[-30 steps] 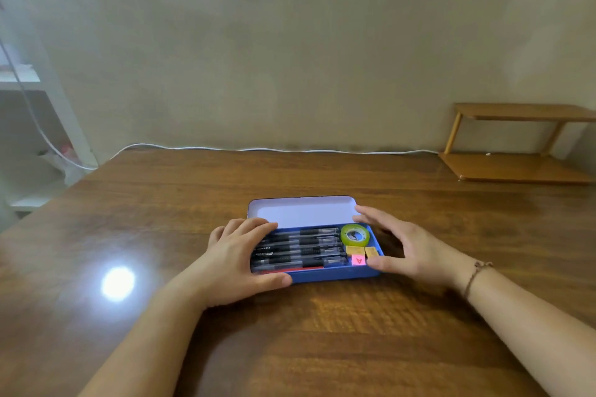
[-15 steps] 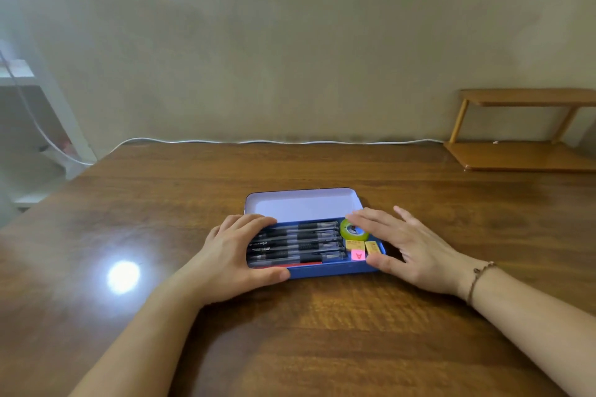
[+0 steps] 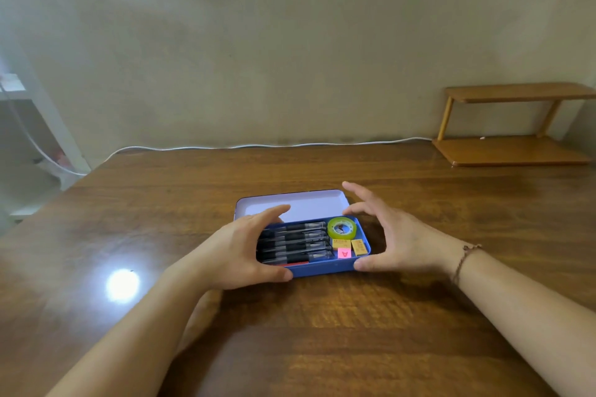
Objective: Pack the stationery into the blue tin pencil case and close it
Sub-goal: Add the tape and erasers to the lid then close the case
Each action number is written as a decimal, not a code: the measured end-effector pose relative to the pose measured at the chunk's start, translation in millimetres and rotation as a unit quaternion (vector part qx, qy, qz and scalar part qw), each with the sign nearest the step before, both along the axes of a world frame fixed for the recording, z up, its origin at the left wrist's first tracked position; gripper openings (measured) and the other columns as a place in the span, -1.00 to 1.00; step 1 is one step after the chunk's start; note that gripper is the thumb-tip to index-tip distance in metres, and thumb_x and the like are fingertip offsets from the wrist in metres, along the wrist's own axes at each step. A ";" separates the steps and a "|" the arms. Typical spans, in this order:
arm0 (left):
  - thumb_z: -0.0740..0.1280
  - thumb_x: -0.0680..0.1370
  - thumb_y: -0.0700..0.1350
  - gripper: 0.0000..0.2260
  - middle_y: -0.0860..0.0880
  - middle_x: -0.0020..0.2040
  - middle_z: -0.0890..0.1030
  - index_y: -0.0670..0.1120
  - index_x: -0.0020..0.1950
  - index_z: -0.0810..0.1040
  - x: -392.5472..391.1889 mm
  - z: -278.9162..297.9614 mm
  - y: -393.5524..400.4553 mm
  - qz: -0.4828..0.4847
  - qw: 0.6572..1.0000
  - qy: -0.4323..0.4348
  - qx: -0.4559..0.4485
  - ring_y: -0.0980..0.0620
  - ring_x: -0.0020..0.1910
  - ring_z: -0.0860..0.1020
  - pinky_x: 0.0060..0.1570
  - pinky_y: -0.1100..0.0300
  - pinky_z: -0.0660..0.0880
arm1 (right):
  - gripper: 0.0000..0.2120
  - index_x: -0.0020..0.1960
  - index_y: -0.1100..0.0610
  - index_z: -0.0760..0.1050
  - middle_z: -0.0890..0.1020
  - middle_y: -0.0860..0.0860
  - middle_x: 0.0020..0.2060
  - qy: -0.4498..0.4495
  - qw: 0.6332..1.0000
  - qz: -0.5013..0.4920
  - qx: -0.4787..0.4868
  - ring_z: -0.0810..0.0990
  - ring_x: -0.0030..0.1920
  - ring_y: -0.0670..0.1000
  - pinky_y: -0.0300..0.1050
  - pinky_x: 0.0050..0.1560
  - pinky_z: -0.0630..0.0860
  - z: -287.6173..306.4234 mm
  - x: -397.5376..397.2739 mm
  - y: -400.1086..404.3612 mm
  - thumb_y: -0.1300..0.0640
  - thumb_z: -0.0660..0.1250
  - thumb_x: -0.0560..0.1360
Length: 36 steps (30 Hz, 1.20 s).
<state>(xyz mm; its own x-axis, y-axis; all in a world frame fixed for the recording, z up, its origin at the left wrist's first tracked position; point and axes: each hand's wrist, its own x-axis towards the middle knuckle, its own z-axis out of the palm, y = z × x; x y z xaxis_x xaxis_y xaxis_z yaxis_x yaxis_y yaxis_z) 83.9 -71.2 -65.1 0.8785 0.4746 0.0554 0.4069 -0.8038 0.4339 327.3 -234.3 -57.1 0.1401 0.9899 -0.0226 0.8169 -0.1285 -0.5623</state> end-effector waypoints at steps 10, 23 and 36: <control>0.55 0.23 0.19 -0.08 0.25 0.30 0.44 0.26 0.50 0.15 1.9 -1.4 0.4 0.001 0.997 -0.040 -0.067 0.21 0.20 0.49 0.22 0.18 0.45 | 0.08 0.39 -0.42 -0.13 0.41 -0.24 0.31 0.086 0.996 -0.017 0.008 0.33 0.36 -0.17 -0.01 0.43 0.25 1.2 -0.2 2.5 -0.07 0.61 0.23; 0.56 0.23 0.17 -0.09 0.24 0.25 0.51 0.24 0.49 0.19 0.6 1.0 2.2 0.009 0.988 -0.107 -0.111 0.25 0.23 0.49 0.12 0.36 0.44 | 0.07 0.43 -0.36 -0.10 0.42 -0.24 0.34 0.127 0.990 -0.029 0.049 0.35 0.39 -0.11 0.06 0.46 0.24 4.6 4.9 3.6 -0.09 0.60 0.23; 0.52 0.19 0.22 -0.08 0.21 0.21 0.56 0.35 0.46 0.13 -11.8 15.8 18.0 0.057 0.977 -0.162 -0.127 0.29 0.23 0.49 0.01 0.49 0.43 | -0.95 -0.12 -0.05 0.64 0.56 -0.15 -0.02 -0.074 0.971 -0.131 0.187 0.53 0.00 -0.13 -0.10 0.00 0.52 -13.2 -6.6 -9.8 0.01 0.44 0.42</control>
